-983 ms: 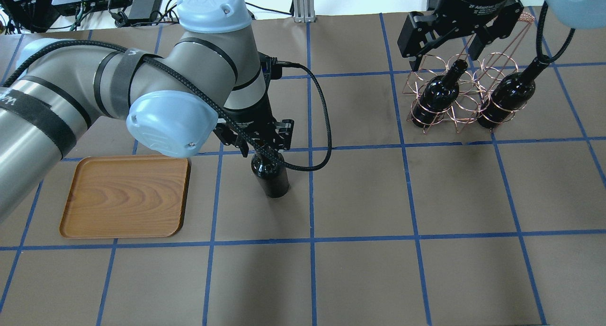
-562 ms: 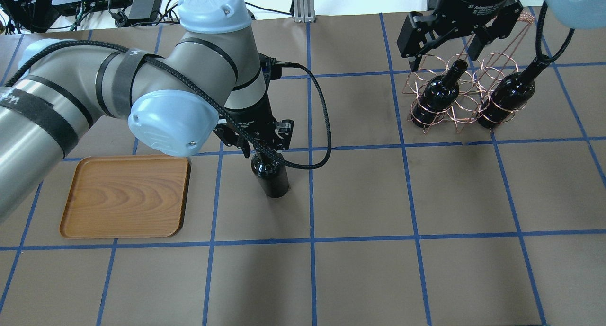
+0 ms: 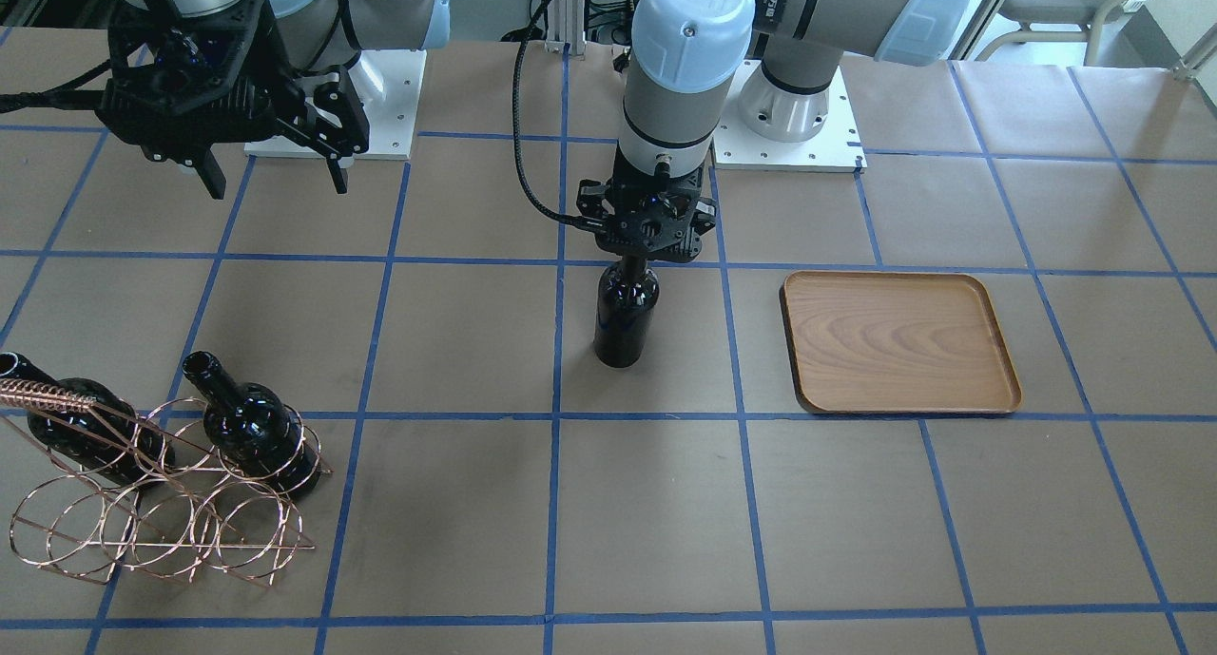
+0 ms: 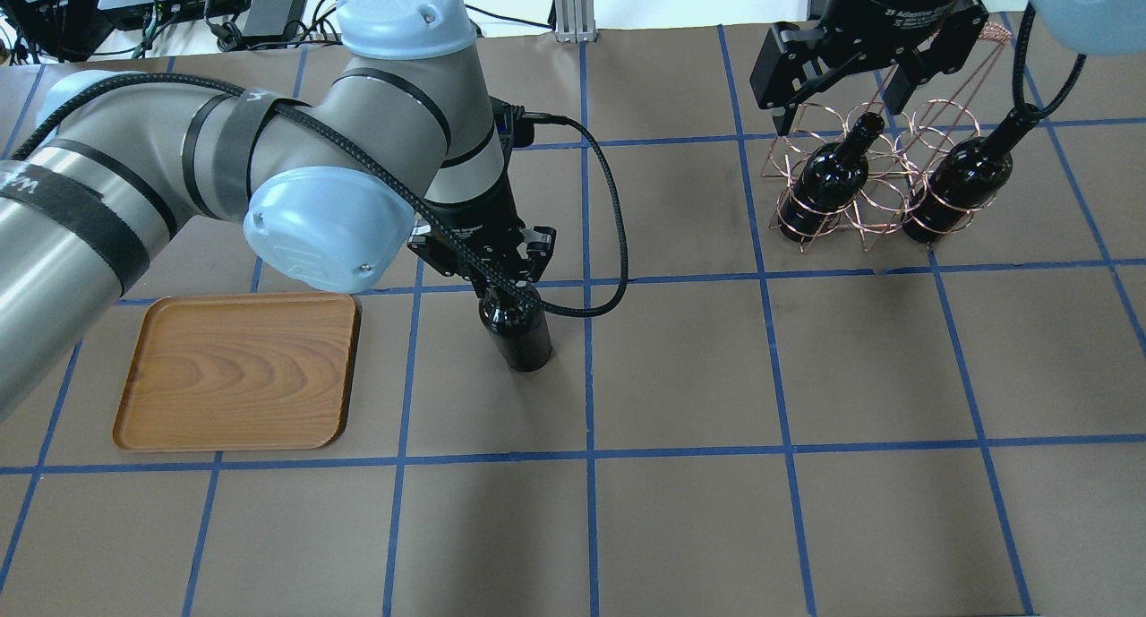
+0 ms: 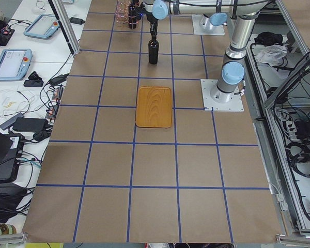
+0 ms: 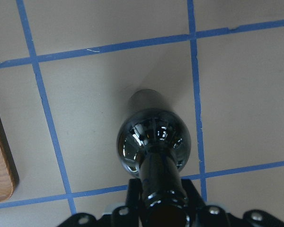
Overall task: Take wine from basket and place on tray
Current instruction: 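Close the left gripper on the bottle neck and carry it over the tray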
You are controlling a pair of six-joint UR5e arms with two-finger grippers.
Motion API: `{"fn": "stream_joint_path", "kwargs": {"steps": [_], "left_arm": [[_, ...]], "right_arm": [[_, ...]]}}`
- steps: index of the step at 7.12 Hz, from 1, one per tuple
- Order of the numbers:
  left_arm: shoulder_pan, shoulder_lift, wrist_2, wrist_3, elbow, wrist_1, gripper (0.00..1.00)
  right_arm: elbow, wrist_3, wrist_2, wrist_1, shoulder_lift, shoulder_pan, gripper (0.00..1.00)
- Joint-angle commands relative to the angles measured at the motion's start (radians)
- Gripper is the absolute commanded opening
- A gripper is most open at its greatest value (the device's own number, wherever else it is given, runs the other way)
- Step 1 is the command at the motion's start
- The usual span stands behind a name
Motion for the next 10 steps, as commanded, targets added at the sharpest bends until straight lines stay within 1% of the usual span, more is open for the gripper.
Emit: {"fn": "stream_joint_path", "kwargs": {"steps": [1,2,3,4,5,6,7,8,9,10], "left_arm": [[0.041,0.028,0.013,0.048,0.029,-0.041,0.0],[0.096,0.043,0.037,0.1,0.071,-0.104,0.0],[0.161,0.063,0.07,0.212,0.102,-0.168,0.0],[0.255,0.082,0.07,0.281,0.11,-0.185,0.0],[0.359,0.1,0.073,0.403,0.106,-0.208,0.0],[0.463,0.109,0.128,0.494,0.1,-0.205,0.0],[0.533,0.117,0.151,0.581,0.092,-0.207,0.0],[0.596,0.114,0.15,0.675,0.087,-0.204,0.0],[0.643,0.111,0.144,0.69,0.055,-0.204,0.0],[0.656,0.116,0.147,0.697,0.003,-0.19,0.0]], "right_arm": [[0.0,0.002,0.0,0.0,0.0,0.0,1.0],[0.0,0.002,0.0,0.0,0.0,0.0,1.0],[0.0,0.002,-0.002,0.002,0.0,0.0,1.0],[0.0,0.002,0.0,0.002,0.0,0.0,1.0],[0.0,0.002,-0.002,0.002,0.0,0.0,1.0],[0.0,0.003,0.0,0.002,0.0,0.0,1.0],[0.0,0.006,-0.002,0.002,0.002,0.0,1.0],[0.0,0.014,-0.002,-0.003,0.003,-0.003,1.0],[0.0,0.024,-0.002,0.0,0.0,-0.003,1.0],[0.0,0.084,-0.003,0.006,0.0,-0.003,1.0]]}}
